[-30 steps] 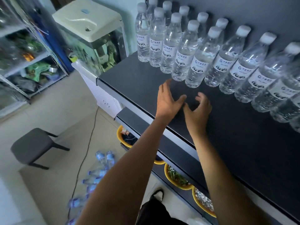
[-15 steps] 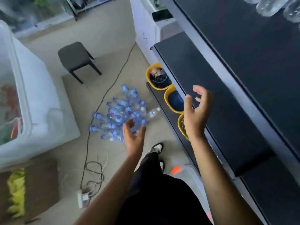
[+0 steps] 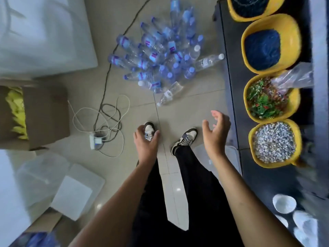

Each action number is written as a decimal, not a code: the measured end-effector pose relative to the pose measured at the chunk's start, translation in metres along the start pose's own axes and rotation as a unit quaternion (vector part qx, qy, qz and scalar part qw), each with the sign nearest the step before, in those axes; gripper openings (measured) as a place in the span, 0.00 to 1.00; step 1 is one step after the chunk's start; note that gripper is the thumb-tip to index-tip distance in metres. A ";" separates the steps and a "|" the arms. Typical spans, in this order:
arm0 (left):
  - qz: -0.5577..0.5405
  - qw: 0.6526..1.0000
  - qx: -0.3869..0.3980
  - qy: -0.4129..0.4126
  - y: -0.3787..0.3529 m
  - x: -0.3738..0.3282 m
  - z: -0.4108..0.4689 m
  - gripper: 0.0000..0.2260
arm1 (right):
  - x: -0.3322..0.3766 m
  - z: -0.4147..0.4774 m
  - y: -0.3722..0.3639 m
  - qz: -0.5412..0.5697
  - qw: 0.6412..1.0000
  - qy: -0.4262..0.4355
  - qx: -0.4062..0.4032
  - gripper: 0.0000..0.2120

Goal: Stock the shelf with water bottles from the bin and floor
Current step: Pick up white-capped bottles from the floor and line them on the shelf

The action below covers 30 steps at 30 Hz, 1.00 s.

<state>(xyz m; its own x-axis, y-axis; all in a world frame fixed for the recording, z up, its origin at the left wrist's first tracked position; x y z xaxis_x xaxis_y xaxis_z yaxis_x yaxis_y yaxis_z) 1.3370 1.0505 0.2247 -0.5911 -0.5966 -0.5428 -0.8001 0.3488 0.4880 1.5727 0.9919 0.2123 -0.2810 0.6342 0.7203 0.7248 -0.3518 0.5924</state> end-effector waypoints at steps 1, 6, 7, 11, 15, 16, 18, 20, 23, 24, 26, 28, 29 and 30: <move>0.001 1.000 0.002 0.005 -0.006 0.013 0.019 0.23 | -0.012 0.008 -0.020 -0.007 1.000 -0.002 0.010 0.19; 0.010 1.000 0.025 -0.003 -0.042 0.072 0.135 0.26 | -0.077 0.060 -0.131 -0.066 0.996 0.025 0.047 0.21; 0.007 1.000 0.026 0.002 -0.048 0.082 0.162 0.27 | -0.090 0.071 -0.154 -0.084 0.994 0.039 0.060 0.21; -0.017 1.000 0.018 -0.003 -0.070 0.108 0.274 0.34 | -0.138 0.125 -0.238 -0.187 0.969 0.109 0.122 0.24; -0.022 0.999 0.021 -0.011 -0.087 0.133 0.389 0.40 | -0.186 0.181 -0.332 -0.294 0.916 0.177 0.209 0.29; -0.029 0.999 0.016 -0.014 -0.091 0.138 0.412 0.42 | -0.196 0.196 -0.354 -0.319 0.898 0.204 0.225 0.30; -0.055 0.998 0.011 -0.016 -0.100 0.143 0.446 0.45 | -0.210 0.223 -0.390 -0.380 0.857 0.244 0.246 0.30; -0.080 0.996 0.020 -0.028 -0.110 0.146 0.471 0.45 | -0.219 0.240 -0.417 -0.425 0.831 0.232 0.273 0.30; -0.090 0.991 0.031 -0.094 -0.116 0.142 0.493 0.42 | -0.228 0.245 -0.439 -0.472 0.803 0.246 0.268 0.29; -0.095 0.989 0.033 -0.111 -0.116 0.142 0.498 0.39 | -0.229 0.244 -0.441 -0.483 0.798 0.265 0.246 0.27; -0.114 0.985 0.031 -0.126 -0.112 0.141 0.501 0.32 | -0.227 0.242 -0.439 -0.488 0.794 0.287 0.221 0.22; -0.138 0.982 0.028 -0.128 -0.105 0.137 0.497 0.26 | -0.224 0.242 -0.432 -0.482 0.797 0.281 0.230 0.21; -0.142 0.981 0.025 -0.130 -0.100 0.135 0.493 0.25 | -0.221 0.240 -0.427 -0.477 0.802 0.273 0.234 0.23; -0.144 0.980 0.022 -0.133 -0.094 0.133 0.488 0.25 | -0.217 0.238 -0.421 -0.468 0.813 0.260 0.230 0.25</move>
<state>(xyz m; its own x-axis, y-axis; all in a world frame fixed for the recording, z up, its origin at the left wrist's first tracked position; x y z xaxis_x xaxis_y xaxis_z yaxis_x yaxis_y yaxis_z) 1.2845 1.2913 -0.2273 -0.3406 -0.4676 -0.8157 -0.9381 0.2268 0.2617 1.4781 1.1665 -0.2792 -0.9858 0.0575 0.1576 0.1655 0.4881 0.8570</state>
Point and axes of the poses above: each hand's wrist, its own z-axis towards the middle knuckle, its own y-axis out of the back of the hand, x = y × z, the point moved 3 cm from there along z, towards the middle knuckle, and after that the axes turned 7 degrees about x, right-handed, at the moved point
